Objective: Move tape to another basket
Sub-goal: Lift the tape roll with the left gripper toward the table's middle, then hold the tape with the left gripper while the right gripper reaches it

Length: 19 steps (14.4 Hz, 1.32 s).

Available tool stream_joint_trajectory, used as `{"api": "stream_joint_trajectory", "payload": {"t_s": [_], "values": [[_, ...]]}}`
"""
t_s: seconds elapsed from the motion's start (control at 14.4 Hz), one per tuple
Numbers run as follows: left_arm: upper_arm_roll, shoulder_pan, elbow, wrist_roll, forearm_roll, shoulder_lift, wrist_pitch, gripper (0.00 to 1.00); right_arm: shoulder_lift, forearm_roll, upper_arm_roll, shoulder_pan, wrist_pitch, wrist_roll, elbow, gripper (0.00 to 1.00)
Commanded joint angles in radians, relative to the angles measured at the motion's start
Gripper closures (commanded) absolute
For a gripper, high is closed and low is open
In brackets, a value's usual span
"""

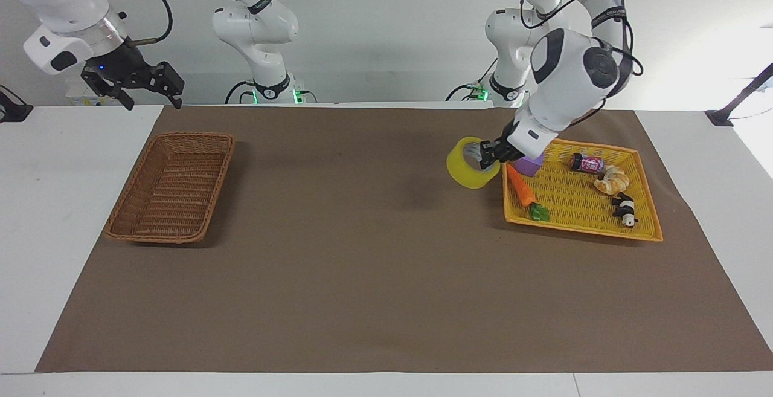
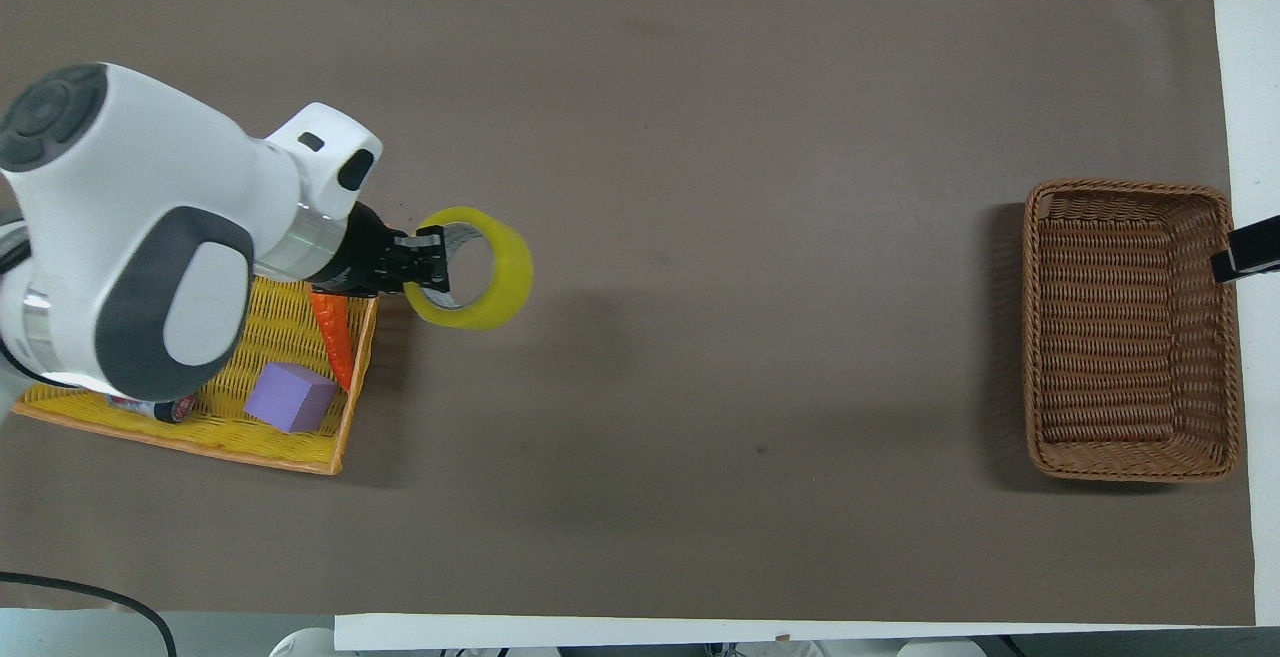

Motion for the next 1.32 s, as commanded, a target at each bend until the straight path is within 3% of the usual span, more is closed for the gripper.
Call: {"api": "stream_joint_trajectory", "payload": {"t_s": [0.0, 0.35, 0.48, 0.69, 0.97, 1.25], "values": [[0.020, -0.112, 0.028, -0.132, -0.016, 0.010, 0.069, 1.00, -0.025, 0.131, -0.006, -0.032, 0.021, -0.104, -0.044, 0.01], [0.020, -0.116, 0.019, -0.137, -0.034, 0.007, 0.037, 1.00, -0.071, 0.459, -0.006, -0.061, 0.043, -0.121, -0.164, 0.01], [0.020, -0.116, 0.004, -0.126, -0.034, -0.001, 0.001, 1.00, -0.105, 0.623, -0.008, -0.064, 0.078, -0.110, -0.276, 0.01], [0.021, -0.109, 0.016, -0.140, -0.036, 0.010, 0.099, 1.00, -0.155, 0.848, 0.000, -0.049, 0.202, -0.125, -0.465, 0.00], [0.021, -0.110, 0.007, -0.140, -0.034, 0.008, 0.108, 1.00, -0.119, 1.006, 0.001, 0.132, 0.381, -0.150, -0.525, 0.00], [0.021, -0.110, 0.007, -0.140, -0.034, 0.008, 0.092, 1.00, -0.039, 1.060, 0.003, 0.322, 0.578, -0.141, -0.539, 0.01]]}}
